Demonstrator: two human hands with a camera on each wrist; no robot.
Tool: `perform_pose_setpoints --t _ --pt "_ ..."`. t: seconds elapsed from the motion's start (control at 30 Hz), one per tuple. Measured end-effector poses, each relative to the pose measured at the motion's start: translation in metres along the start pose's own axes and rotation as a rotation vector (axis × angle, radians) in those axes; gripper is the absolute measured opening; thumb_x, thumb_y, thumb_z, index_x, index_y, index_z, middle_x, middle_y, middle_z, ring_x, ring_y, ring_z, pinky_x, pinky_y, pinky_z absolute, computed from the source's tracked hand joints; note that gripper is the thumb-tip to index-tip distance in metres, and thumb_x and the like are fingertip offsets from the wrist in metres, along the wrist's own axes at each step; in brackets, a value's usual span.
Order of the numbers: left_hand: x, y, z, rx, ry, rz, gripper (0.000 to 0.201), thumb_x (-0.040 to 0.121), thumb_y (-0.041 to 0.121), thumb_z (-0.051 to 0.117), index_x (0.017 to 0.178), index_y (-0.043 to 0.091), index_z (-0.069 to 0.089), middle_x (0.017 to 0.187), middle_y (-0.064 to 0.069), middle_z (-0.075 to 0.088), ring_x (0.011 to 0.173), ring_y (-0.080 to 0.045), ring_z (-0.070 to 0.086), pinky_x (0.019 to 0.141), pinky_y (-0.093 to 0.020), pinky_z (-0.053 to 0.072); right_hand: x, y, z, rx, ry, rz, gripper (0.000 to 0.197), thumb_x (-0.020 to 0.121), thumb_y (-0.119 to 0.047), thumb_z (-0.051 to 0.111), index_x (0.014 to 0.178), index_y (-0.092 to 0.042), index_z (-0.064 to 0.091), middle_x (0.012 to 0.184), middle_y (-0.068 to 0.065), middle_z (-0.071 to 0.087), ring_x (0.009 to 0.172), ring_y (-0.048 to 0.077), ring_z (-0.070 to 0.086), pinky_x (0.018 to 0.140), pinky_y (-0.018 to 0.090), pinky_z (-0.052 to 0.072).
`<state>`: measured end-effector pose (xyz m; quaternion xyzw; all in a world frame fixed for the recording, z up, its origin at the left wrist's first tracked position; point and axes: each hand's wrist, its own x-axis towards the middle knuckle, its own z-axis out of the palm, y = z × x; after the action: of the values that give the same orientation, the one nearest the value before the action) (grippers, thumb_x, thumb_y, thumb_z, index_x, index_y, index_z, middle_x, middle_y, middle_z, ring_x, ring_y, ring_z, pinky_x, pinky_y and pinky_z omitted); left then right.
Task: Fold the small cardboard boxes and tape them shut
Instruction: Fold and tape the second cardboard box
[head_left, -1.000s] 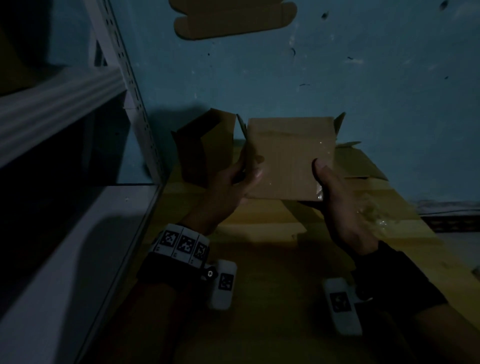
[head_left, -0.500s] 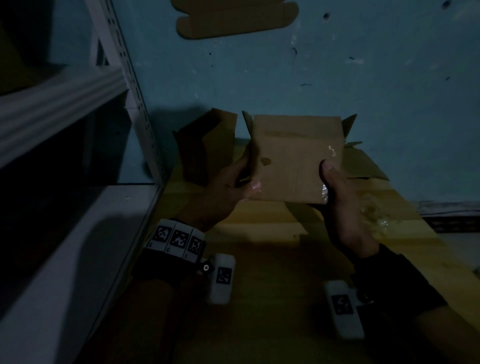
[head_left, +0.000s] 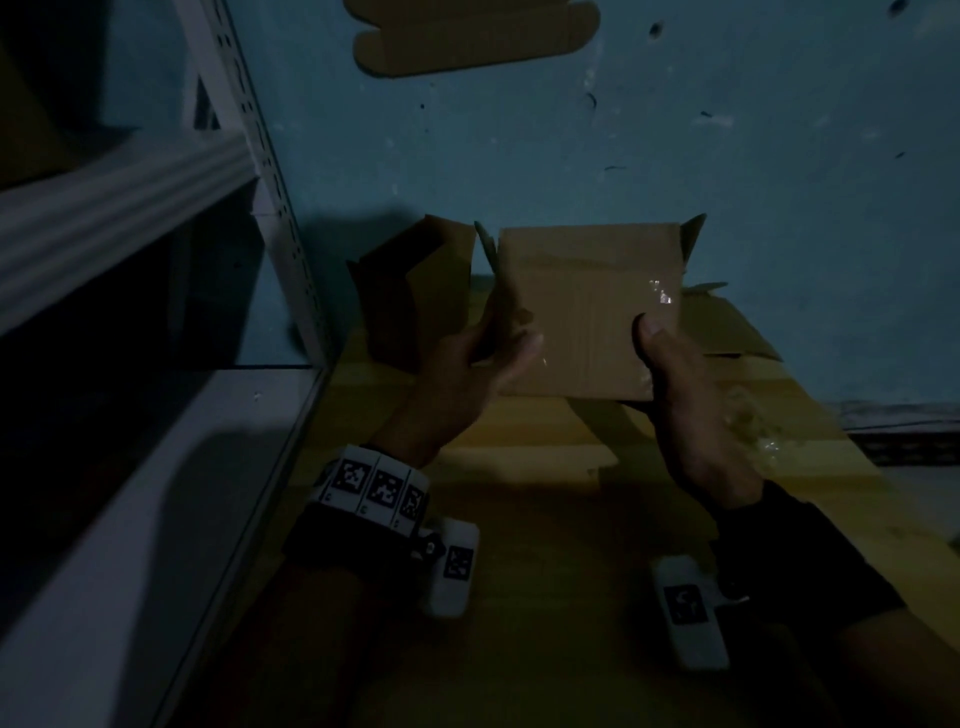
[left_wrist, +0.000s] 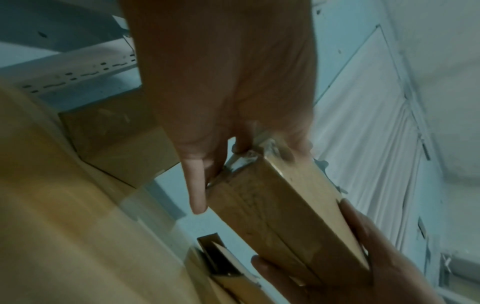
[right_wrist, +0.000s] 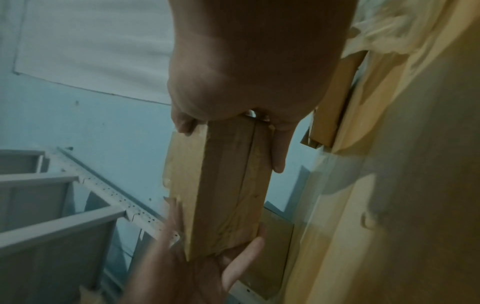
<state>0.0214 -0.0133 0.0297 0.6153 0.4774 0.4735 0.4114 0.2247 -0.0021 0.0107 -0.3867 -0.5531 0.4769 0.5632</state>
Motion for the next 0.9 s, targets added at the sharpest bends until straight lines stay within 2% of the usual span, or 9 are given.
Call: perform_pose_setpoints --t 0.1,0.27,0.37,0.47,0.53,0.6,0.7,0.8,0.9 --pt "0.001 -0.002 0.001 0.027 -0.012 0.034 0.026 0.093 0.030 0.060 0.118 0.025 0.062 0.100 0.021 0.066 0.094 0.009 0.064 0.081 -0.012 0.050 0.001 0.002 0.000 0.023 0.015 0.029 0.043 0.099 -0.050 0.045 0.132 -0.027 0.059 0.124 -0.002 0.070 0.114 0.016 0.068 0.090 0.041 0.058" --pt "0.002 -0.002 -0.002 0.064 -0.046 0.073 0.039 0.097 0.020 0.055 0.136 0.017 0.052 0.107 0.026 0.058 0.090 0.021 0.058 0.074 -0.003 0.047 0.002 0.005 -0.002 0.056 0.040 0.059 0.037 0.100 -0.053 0.046 0.127 -0.032 0.061 0.124 -0.002 0.070 0.117 0.020 0.066 0.090 0.043 0.057" --pt "0.004 -0.003 -0.005 0.050 -0.052 0.079 0.041 0.098 0.012 0.054 0.139 0.010 0.049 0.111 0.019 0.060 0.095 0.015 0.060 0.076 -0.006 0.048 0.000 0.009 -0.003 0.068 0.024 0.062 0.046 0.099 -0.057 0.047 0.132 -0.028 0.060 0.128 0.002 0.068 0.119 0.023 0.065 0.095 0.049 0.054" --pt "0.005 -0.004 -0.011 0.027 -0.074 0.081 0.046 0.097 0.008 0.054 0.141 0.004 0.047 0.122 0.003 0.062 0.108 -0.002 0.061 0.084 -0.013 0.051 -0.001 0.008 -0.001 0.061 0.034 0.057 0.047 0.097 -0.057 0.045 0.130 -0.028 0.061 0.123 -0.002 0.071 0.113 0.017 0.069 0.085 0.039 0.054" --pt "0.005 -0.005 -0.013 0.004 -0.087 0.089 0.048 0.095 0.007 0.056 0.142 0.002 0.046 0.125 0.000 0.062 0.112 -0.008 0.061 0.087 -0.018 0.051 -0.002 0.008 0.000 0.061 0.040 0.049 0.047 0.096 -0.057 0.044 0.129 -0.027 0.061 0.122 -0.002 0.072 0.110 0.017 0.069 0.080 0.034 0.054" --pt "0.006 -0.007 -0.014 -0.019 -0.094 0.092 0.051 0.094 0.005 0.058 0.143 0.001 0.044 0.125 -0.001 0.062 0.113 -0.010 0.061 0.089 -0.022 0.052 -0.002 0.009 -0.001 0.066 0.051 0.042 0.048 0.096 -0.058 0.047 0.130 -0.026 0.060 0.124 0.000 0.071 0.112 0.019 0.069 0.081 0.037 0.054" --pt "0.006 -0.009 -0.016 -0.053 -0.118 0.105 0.055 0.092 0.006 0.060 0.144 -0.001 0.042 0.131 -0.008 0.060 0.120 -0.019 0.059 0.094 -0.030 0.052 -0.003 0.011 -0.003 0.061 0.051 0.041 0.054 0.091 -0.063 0.050 0.129 -0.026 0.059 0.127 0.002 0.069 0.115 0.022 0.067 0.090 0.045 0.054" --pt "0.006 -0.009 -0.018 -0.086 -0.135 0.118 0.062 0.084 0.008 0.062 0.143 0.001 0.044 0.125 -0.001 0.062 0.115 -0.014 0.061 0.090 -0.026 0.052 -0.004 0.010 -0.003 0.065 0.028 0.027 0.058 0.090 -0.064 0.050 0.133 -0.026 0.056 0.129 0.003 0.067 0.117 0.023 0.066 0.097 0.051 0.053" --pt "0.005 -0.007 -0.019 -0.101 -0.146 0.126 0.063 0.083 0.001 0.062 0.141 0.009 0.040 0.122 0.005 0.061 0.110 -0.005 0.063 0.087 -0.022 0.052 -0.005 0.009 -0.002 0.070 0.016 -0.007 0.045 0.097 -0.058 0.046 0.128 -0.029 0.060 0.129 0.004 0.068 0.119 0.024 0.065 0.100 0.056 0.051"
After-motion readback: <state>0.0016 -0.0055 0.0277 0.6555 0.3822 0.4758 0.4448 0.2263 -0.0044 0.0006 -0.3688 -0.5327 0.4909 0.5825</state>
